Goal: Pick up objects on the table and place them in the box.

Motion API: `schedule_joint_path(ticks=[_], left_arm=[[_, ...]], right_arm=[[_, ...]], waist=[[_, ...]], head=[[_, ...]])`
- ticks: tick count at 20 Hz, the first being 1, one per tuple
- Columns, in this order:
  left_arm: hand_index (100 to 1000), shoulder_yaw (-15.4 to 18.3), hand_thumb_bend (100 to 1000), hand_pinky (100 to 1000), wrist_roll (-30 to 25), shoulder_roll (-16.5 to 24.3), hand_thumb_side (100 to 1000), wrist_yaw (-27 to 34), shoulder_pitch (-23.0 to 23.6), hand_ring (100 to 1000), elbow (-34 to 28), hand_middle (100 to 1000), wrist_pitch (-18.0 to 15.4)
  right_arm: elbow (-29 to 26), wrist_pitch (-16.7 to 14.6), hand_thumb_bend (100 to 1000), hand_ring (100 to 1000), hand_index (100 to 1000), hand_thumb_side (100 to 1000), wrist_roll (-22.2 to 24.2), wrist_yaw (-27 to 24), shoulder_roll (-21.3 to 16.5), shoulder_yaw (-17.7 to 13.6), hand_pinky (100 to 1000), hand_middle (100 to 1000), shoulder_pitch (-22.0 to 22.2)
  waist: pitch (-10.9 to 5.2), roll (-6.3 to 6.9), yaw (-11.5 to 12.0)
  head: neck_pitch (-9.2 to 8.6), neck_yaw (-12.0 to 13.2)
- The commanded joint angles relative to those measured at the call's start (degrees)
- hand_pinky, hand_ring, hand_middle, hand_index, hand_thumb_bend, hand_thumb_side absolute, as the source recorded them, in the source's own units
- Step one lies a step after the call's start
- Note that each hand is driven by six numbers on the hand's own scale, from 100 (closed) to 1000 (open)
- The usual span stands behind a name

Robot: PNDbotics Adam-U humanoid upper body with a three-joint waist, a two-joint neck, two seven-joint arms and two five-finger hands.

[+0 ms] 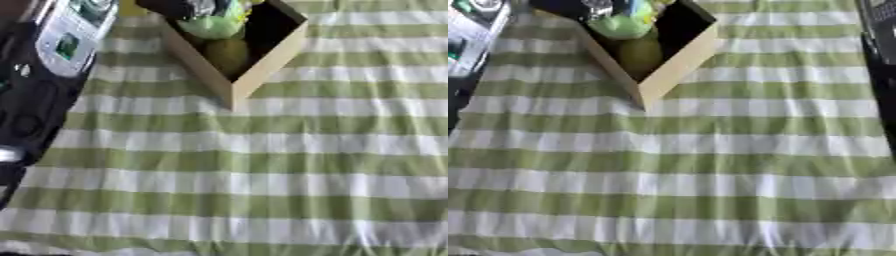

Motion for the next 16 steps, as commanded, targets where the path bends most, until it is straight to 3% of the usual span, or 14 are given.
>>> schedule_joint_path(ticks=[1,4,7,16], left_arm=[[886,3.13,144,880,2.24,4.07,399,1.86,-1.04,825,-2.68,738,2.34],[868,4.08,100,882,3.47,7.89,353,2.08,-1.17,847,0.05,755,3.56],[847,4.37,125,894,3.72,10.96,296,1.48,-1.44,880,5.07,793,1.81],[897,5.84,226,906,-1.23,12.42,278,-2.59,-2.73,901,18.73,815,-11.55]], right_arm=[[-1.43,-0.08,100,899,819,259,-0.32,-0.29,-1.44,-0.78,941,763,-0.88],[-1.86,-0.12,100,899,819,253,-0.44,-0.2,-2.04,-0.93,941,763,-0.8],[-2.04,0.04,100,899,819,261,-0.6,-0.2,-2.57,-1.1,941,763,-0.58],[-1.89,0.24,100,899,819,266,-0.81,-0.32,-3.12,-1.25,941,763,-0.89]], waist=[[-12.63,0.54,0.26],[-12.46,0.69,0.54],[-12.12,0.69,0.76],[-11.05,0.2,0.82]], head=[[0.27,-0.42],[0.14,-0.76],[-0.55,-1.41],[-3.28,-2.52]])
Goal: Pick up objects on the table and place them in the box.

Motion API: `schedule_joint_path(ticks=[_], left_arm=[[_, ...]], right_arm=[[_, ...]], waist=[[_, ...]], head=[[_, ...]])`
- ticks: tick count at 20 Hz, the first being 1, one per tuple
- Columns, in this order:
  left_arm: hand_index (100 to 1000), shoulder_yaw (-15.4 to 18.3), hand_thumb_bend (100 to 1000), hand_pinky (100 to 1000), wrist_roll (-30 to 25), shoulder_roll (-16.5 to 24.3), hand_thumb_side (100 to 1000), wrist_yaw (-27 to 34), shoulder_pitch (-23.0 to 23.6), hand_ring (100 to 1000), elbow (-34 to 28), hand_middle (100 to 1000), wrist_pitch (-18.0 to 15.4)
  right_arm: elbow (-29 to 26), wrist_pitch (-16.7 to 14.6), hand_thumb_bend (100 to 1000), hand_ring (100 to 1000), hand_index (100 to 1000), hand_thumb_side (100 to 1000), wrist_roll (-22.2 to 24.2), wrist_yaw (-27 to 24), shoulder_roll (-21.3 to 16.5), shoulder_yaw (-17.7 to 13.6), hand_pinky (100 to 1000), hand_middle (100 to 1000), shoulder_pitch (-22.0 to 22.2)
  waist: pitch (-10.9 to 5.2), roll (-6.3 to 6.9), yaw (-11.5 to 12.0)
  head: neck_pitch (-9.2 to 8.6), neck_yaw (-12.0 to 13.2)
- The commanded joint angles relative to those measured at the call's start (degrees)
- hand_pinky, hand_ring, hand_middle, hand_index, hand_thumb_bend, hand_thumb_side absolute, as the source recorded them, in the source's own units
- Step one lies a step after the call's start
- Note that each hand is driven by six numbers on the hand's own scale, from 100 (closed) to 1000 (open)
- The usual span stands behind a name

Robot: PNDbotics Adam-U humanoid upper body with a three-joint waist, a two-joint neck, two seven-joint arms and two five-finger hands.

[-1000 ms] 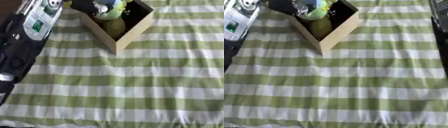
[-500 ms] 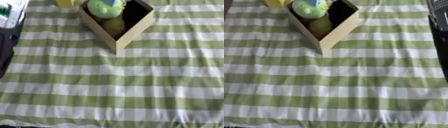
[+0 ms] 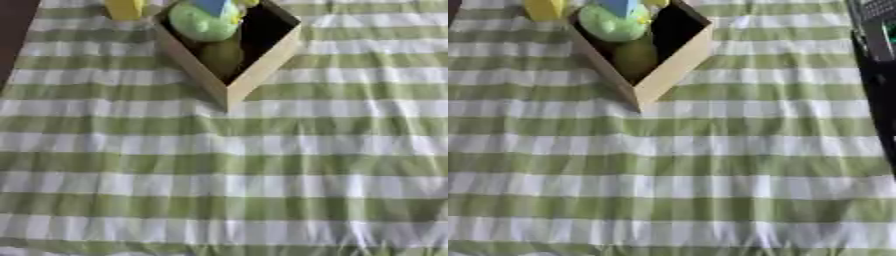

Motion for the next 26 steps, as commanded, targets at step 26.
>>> schedule_joint_path(ticks=[26], left_arm=[[914,3.4,476,933,-6.37,3.44,312,-7.36,-4.73,935,9.49,832,-9.63]], right_arm=[[-1.62,0.41,100,892,815,318,-1.12,-0.83,-4.13,-1.18,943,761,-3.85]], waist=[[-4.31,1.05,-4.59]], head=[[-9.28,0.18]])
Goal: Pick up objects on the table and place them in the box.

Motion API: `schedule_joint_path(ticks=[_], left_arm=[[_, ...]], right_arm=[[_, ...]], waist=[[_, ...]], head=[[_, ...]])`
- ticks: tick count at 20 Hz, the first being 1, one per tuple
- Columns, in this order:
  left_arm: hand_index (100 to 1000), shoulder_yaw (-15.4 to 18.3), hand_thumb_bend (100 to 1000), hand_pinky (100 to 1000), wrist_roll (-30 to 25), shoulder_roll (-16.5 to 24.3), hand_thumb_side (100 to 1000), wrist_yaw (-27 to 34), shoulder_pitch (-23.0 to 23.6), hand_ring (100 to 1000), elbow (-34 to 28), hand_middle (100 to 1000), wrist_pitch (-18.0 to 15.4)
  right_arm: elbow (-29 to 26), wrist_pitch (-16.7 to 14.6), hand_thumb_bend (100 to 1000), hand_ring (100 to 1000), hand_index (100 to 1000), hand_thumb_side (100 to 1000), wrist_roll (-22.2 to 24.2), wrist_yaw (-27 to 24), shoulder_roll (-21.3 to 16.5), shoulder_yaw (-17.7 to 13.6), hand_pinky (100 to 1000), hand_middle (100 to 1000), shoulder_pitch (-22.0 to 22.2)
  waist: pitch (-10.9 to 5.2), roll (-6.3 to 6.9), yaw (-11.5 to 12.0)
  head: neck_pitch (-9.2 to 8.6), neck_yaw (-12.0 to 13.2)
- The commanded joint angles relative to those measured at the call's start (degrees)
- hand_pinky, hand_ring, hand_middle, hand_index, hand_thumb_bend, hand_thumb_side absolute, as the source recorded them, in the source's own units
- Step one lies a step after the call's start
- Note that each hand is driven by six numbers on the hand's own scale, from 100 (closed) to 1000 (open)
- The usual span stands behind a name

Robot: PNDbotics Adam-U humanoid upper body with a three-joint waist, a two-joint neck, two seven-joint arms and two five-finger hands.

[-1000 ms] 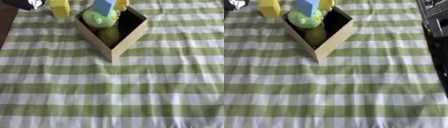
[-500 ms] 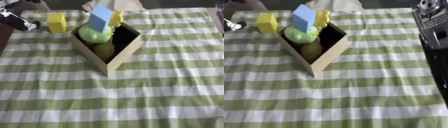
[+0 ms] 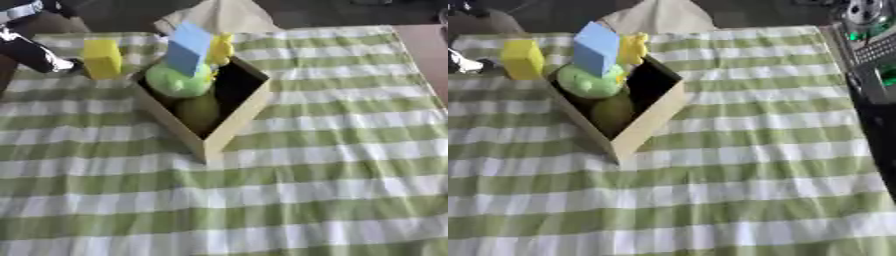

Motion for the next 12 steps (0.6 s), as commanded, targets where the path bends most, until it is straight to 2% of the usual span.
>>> schedule_joint_path(ticks=[1,7,12], left_arm=[[916,1.08,474,934,0.7,1.63,308,-0.49,-1.83,938,0.55,835,0.22],[916,2.14,440,937,1.47,0.96,303,-1.38,-2.52,948,3.56,835,0.36],[920,2.23,444,948,-0.35,0.83,313,-1.17,-2.98,968,4.8,846,-0.43]], right_arm=[[-1.06,-0.04,100,892,815,320,-0.29,-0.49,-2.05,-0.8,943,761,-1.36],[-1.15,0.0,100,890,813,326,-0.5,-0.67,-2.23,-0.9,943,760,-1.78],[-1.28,0.1,100,890,812,336,-0.73,-0.78,-2.31,-0.96,944,757,-2.23]], waist=[[-4.16,0.99,-0.32],[-3.29,1.36,-1.43],[-2.3,1.71,-2.3]], head=[[-0.87,0.5],[-1.12,2.13],[-1.6,3.42]])
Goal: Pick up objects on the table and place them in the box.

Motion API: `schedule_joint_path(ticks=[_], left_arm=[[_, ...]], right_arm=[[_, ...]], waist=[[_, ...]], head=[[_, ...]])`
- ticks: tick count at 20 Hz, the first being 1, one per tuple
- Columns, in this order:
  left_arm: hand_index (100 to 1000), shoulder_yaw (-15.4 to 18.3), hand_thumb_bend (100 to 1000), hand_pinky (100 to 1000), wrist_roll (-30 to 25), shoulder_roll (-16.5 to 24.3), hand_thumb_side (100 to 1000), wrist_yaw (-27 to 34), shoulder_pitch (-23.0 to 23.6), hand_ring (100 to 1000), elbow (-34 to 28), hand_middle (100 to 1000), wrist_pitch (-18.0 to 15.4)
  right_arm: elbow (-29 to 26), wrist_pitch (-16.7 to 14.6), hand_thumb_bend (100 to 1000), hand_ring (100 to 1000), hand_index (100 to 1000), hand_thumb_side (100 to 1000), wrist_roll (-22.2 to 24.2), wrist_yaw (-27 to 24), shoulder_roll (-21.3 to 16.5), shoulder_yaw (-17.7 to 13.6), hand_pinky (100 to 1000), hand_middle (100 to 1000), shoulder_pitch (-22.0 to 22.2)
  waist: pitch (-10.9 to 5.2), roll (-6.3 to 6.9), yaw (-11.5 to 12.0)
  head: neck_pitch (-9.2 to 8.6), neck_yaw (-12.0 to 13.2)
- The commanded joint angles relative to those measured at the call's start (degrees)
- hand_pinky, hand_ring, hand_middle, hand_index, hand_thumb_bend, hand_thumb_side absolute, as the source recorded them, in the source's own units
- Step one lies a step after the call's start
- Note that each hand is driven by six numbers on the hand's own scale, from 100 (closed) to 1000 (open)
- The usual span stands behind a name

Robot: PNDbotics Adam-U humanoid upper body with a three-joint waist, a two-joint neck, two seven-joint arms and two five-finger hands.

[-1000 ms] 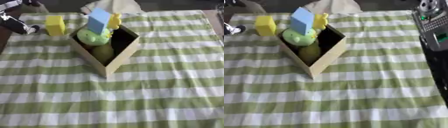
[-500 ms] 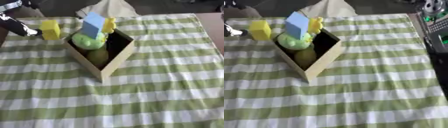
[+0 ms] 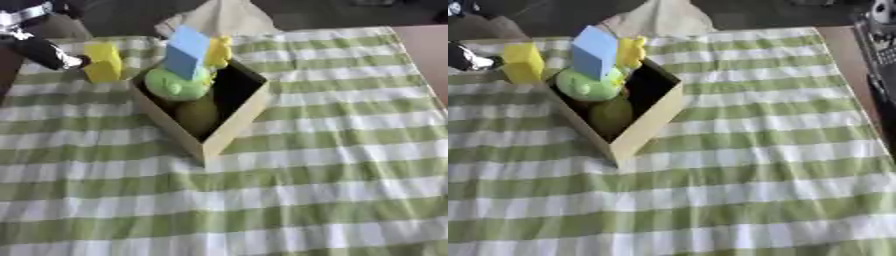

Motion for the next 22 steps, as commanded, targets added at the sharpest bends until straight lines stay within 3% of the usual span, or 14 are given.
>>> schedule_joint_path(ticks=[1,11,19,22], left_arm=[[920,0.9,449,949,-1.15,0.93,317,0.07,-1.84,970,0.09,847,-0.39],[926,1.3,485,952,-2.3,0.99,318,-0.57,-2.74,978,0.38,850,-0.41],[924,4.01,510,949,0.5,0.7,294,-5.85,-4.69,988,4.58,856,2.09],[926,5.11,560,953,2.2,-0.17,293,-8.84,-5.88,998,7.54,863,2.68]], right_arm=[[-1.21,0.06,100,890,812,337,-0.28,-0.44,-1.86,-0.77,944,757,-1.58],[-0.73,0.19,100,888,808,361,-0.7,-0.31,-1.65,-0.91,945,753,-2.58],[-0.5,0.37,100,885,806,395,-0.98,-0.6,-1.98,-0.96,947,749,-3.18],[-0.32,0.46,100,884,805,408,-1.1,-0.83,-1.8,-1.03,947,747,-3.51]], waist=[[-2.1,0.84,-0.34],[-0.41,1.5,-1.63],[1.38,2.12,-2.74],[1.96,2.15,-3.1]], head=[[-1.11,0.82],[-0.41,1.37],[-1.61,2.39],[-2.07,2.92]])
